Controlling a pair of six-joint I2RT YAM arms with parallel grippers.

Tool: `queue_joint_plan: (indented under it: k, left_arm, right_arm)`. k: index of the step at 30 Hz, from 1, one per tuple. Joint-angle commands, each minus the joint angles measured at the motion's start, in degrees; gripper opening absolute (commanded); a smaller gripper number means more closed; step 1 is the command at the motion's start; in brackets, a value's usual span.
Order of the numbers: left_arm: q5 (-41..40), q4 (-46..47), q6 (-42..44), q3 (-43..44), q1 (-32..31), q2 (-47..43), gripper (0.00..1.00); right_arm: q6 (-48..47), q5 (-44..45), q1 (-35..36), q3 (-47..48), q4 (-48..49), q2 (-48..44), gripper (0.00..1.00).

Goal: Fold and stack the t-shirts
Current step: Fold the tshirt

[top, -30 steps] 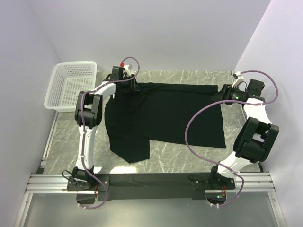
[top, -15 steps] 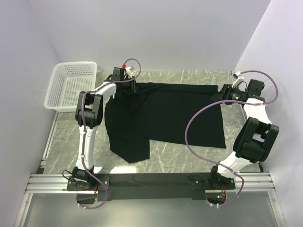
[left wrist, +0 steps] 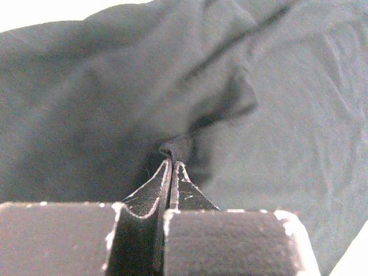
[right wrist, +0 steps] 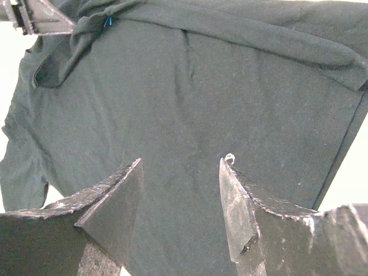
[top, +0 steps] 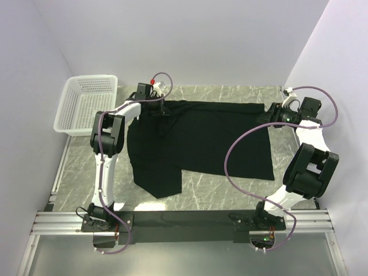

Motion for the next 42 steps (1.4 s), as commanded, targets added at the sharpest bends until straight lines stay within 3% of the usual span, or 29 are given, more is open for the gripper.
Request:
queue_joint_plan:
  k: [1, 9, 13, 15, 21, 22, 24, 27, 29, 32, 37, 42]
  left_arm:
    - [6.0, 3.5, 1.9, -2.4, -0.4, -7.0, 0.01]
    - [14.4, 5.6, 1.1, -9.6, -1.4, -12.9, 0.01]
    - [18.7, 1.8, 2.8, -10.0, -3.4, -12.3, 0.02]
    - [21.7, -2.3, 5.0, -9.4, -4.9, -10.9, 0.14]
    - [27.3, -13.3, 12.8, -7.5, -7.2, -9.5, 0.36]
    - [26.6, -15.2, 13.2, -7.4, -7.2, -10.5, 0.52]
    - [26.5, -17.6, 15.4, -6.7, -7.2, -11.8, 0.63]
    - [18.5, -15.4, 13.6, -9.1, -6.9, -17.1, 0.66]
    - [7.5, -6.9, 8.0, -13.0, -5.7, -23.6, 0.66]
    - [-5.0, -2.6, 4.0, -19.9, -4.0, -30.3, 0.67]
    - [-10.3, -5.3, 2.4, -28.2, -4.0, -35.9, 0.68]
    - [-17.3, -3.5, -5.5, -37.7, -6.8, -41.1, 0.67]
  right_arm:
    - [0.1, -1.0, -0.8, -0.1, 1.1, -3.1, 0.62]
    - [0.4, -1.1, -0.9, -0.5, 1.4, -3.5, 0.62]
    - [0.5, -1.3, -0.9, -0.4, 1.5, -3.6, 0.62]
    - [0.5, -1.3, -0.9, -0.4, 1.4, -3.8, 0.62]
    - [0.1, -1.3, -0.9, -0.2, 0.9, -4.0, 0.62]
    - [-0.1, -1.1, -0.9, -0.1, 0.8, -4.1, 0.62]
    - [0.0, -1.1, -0.9, 0.0, 0.9, -4.0, 0.62]
    - [0.3, -1.0, -0.9, 0.3, 1.1, -3.7, 0.62]
    - [0.3, -0.6, -0.7, 0.3, 1.3, -3.5, 0.62]
    - [-0.3, 0.6, -0.3, 1.1, 0.3, -2.9, 0.62]
    - [-0.1, 0.8, 0.0, 1.3, 0.4, -2.2, 0.62]
    - [0.3, 0.8, 0.5, 0.7, 0.7, -2.0, 0.62]
